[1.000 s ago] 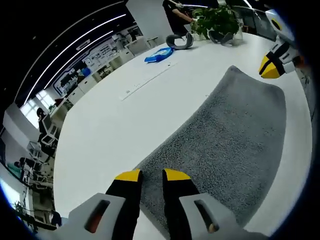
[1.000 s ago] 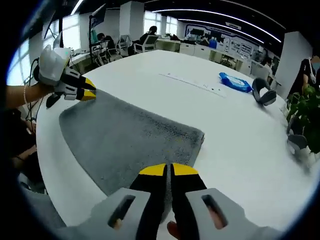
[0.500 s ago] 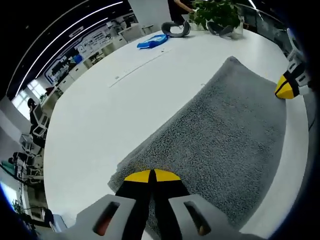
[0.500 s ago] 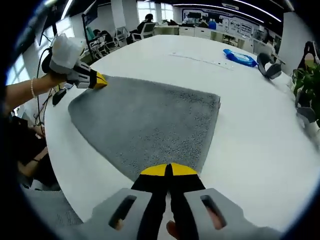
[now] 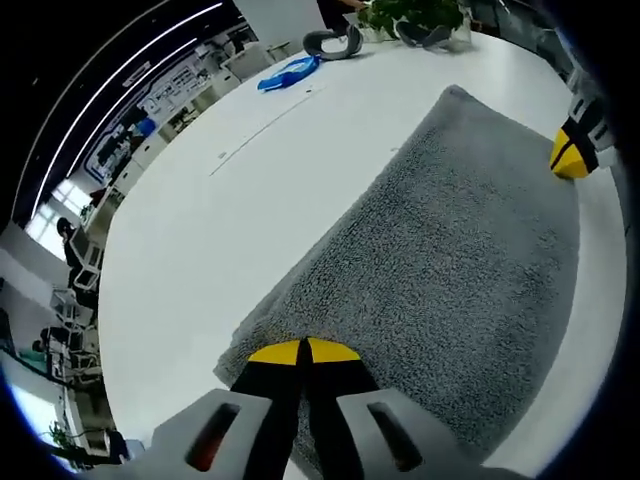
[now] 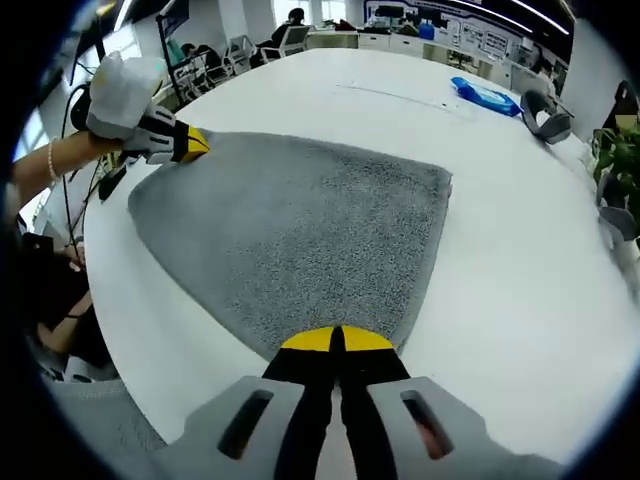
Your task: Fold the towel on the table until its edges align and the towel forms a compact rectangular stack.
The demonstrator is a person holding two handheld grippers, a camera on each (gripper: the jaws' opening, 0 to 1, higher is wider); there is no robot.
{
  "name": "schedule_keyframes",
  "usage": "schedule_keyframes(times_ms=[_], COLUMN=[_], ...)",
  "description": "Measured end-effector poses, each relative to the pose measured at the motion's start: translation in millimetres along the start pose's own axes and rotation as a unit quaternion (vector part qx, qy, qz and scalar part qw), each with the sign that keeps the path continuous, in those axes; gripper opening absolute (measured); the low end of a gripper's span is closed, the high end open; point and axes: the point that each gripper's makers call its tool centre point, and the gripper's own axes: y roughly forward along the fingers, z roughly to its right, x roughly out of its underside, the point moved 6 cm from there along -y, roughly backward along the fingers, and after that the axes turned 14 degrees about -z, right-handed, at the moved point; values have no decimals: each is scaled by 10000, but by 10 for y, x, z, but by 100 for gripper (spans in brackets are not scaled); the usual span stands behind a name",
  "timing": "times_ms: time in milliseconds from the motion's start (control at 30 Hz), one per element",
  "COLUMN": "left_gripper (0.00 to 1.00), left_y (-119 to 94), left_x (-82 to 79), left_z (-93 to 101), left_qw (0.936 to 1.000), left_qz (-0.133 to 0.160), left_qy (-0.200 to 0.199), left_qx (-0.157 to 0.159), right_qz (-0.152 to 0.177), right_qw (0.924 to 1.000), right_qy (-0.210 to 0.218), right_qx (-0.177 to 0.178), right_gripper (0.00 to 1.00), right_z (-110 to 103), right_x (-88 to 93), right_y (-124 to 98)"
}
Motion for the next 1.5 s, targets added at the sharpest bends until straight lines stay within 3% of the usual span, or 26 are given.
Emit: schedule_keyframes(times_ms=[200,333,600,933,1500], left_gripper=[0,0,0,0,1], left_y=[-2,-28,-55,-131,-222], left_x=[15,41,132,237,382], left_z=[-9,22,34,133,259], left_qw=[9999,9999,9991,9994,9992], left_qz=[-55,-59,101,49,-48], left_qy=[-48,32,-234,-150,-165], left_qx=[121,128,349,322,363], right_qz=[-333,-411,-650,-807,-1157], right_qw=[9991,9989,9976,9962,9933], right_qy=[192,182,190,285,-1], right_qx=[-151,-117,-168,-177,-40], right_gripper=[0,0,0,0,0], right_z=[26,15,32,58,95], right_x=[-40,-38,-75,-100,-204], right_y=[-5,-2,1,2,24])
